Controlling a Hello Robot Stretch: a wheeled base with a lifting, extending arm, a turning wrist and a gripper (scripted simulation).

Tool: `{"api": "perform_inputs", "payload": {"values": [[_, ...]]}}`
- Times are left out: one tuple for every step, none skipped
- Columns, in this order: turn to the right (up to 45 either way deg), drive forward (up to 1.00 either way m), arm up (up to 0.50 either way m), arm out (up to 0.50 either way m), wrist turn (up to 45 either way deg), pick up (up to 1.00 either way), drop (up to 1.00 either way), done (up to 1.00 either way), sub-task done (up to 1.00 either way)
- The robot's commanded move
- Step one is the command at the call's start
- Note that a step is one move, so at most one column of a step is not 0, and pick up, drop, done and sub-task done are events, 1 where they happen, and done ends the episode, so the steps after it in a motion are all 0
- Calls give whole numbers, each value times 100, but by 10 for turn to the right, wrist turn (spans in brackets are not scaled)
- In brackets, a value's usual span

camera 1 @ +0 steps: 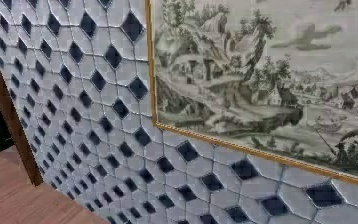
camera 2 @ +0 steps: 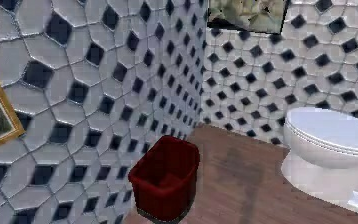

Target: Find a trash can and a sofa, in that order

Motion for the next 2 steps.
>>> {"api": "perform_inputs", "payload": {"values": [[-450,0,0,0,0,0,0,0,0],[-360,0,0,0,0,0,0,0,0]]}}
